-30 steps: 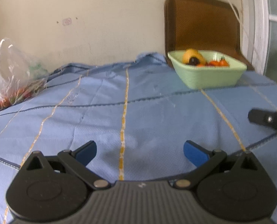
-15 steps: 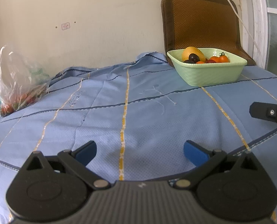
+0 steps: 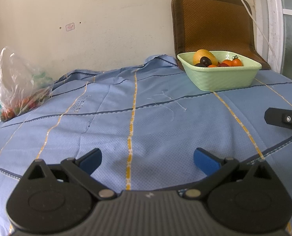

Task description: Organize fruits

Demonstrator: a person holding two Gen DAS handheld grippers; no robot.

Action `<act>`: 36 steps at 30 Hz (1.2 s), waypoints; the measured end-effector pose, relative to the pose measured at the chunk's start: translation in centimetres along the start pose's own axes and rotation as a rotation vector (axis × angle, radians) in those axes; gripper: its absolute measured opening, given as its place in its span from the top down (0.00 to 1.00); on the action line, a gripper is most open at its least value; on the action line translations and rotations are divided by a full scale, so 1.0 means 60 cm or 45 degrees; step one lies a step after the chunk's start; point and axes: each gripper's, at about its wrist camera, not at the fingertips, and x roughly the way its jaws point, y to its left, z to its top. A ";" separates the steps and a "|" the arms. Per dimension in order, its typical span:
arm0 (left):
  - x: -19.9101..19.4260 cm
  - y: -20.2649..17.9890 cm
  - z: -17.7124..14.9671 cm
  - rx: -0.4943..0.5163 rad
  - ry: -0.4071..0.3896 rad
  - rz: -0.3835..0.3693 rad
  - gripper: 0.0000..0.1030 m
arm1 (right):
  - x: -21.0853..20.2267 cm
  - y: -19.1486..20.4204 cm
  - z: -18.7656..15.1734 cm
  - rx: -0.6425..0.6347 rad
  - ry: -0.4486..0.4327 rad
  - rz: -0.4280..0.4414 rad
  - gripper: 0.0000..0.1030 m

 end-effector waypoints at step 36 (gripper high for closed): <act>-0.006 -0.010 -0.003 0.066 -0.043 0.092 0.00 | -0.001 -0.001 0.006 0.003 -0.005 0.013 0.29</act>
